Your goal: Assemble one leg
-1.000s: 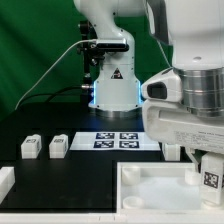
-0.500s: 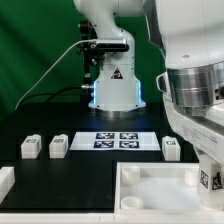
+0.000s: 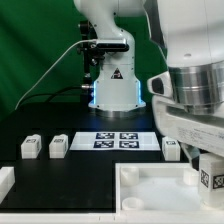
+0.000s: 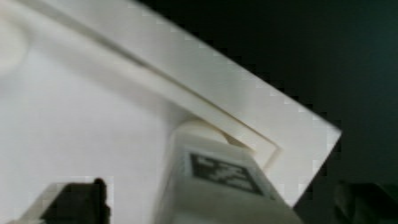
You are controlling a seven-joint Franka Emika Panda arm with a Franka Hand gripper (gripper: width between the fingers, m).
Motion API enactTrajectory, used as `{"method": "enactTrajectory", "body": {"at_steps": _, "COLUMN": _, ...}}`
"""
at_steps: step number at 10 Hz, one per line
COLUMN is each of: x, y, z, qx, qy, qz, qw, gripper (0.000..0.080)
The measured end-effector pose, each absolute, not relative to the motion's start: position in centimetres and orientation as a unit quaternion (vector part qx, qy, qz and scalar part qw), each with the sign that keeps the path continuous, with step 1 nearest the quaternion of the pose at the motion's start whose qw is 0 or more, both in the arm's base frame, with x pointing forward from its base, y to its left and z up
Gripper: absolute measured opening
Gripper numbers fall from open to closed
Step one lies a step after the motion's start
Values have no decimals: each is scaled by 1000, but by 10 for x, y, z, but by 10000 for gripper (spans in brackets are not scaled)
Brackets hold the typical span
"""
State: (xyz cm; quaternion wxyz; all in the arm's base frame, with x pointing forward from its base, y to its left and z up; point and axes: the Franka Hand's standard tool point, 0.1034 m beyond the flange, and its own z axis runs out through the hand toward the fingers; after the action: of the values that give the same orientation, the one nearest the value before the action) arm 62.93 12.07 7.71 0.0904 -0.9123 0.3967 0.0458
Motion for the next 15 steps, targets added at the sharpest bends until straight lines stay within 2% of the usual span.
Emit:
{"method": "enactTrajectory", "body": {"at_steps": 1, "x": 628, "y": 126, "z": 84, "qx": -938, "qy": 333, "qz": 33, "qw": 85, "gripper": 641}}
{"method": "enactTrajectory", "body": {"at_steps": 4, "x": 628, "y": 125, "z": 81, "qx": -982, "qy": 168, "qz": 18, "qw": 86, "gripper": 649}}
{"method": "enactTrajectory", "body": {"at_steps": 5, "x": 631, "y": 128, "z": 82, "qx": -994, "qy": 89, "qz": -6, "qw": 64, "gripper": 649}}
{"method": "enactTrajectory", "body": {"at_steps": 6, "x": 635, "y": 128, "z": 81, "qx": -998, "qy": -12, "qz": -21, "qw": 54, "gripper": 649}}
{"method": "enactTrajectory", "body": {"at_steps": 7, "x": 638, "y": 123, "z": 80, "qx": -997, "qy": -47, "qz": -24, "qw": 54, "gripper": 649}}
{"method": "enactTrajectory", "body": {"at_steps": 8, "x": 637, "y": 125, "z": 80, "qx": -997, "qy": -47, "qz": -24, "qw": 54, "gripper": 564}}
{"method": "enactTrajectory", "body": {"at_steps": 9, "x": 636, "y": 127, "z": 80, "qx": -998, "qy": -22, "qz": -22, "qw": 56, "gripper": 413}}
{"method": "enactTrajectory", "body": {"at_steps": 10, "x": 636, "y": 126, "z": 79, "qx": -998, "qy": 3, "qz": -20, "qw": 57, "gripper": 413}}
{"method": "enactTrajectory", "body": {"at_steps": 11, "x": 636, "y": 122, "z": 78, "qx": -997, "qy": 53, "qz": -17, "qw": 57, "gripper": 310}}
{"method": "enactTrajectory", "body": {"at_steps": 14, "x": 638, "y": 117, "z": 77, "qx": -967, "qy": 249, "qz": -6, "qw": 62, "gripper": 309}}
{"method": "enactTrajectory", "body": {"at_steps": 15, "x": 639, "y": 115, "z": 78, "qx": -941, "qy": 331, "qz": 1, "qw": 72, "gripper": 309}}
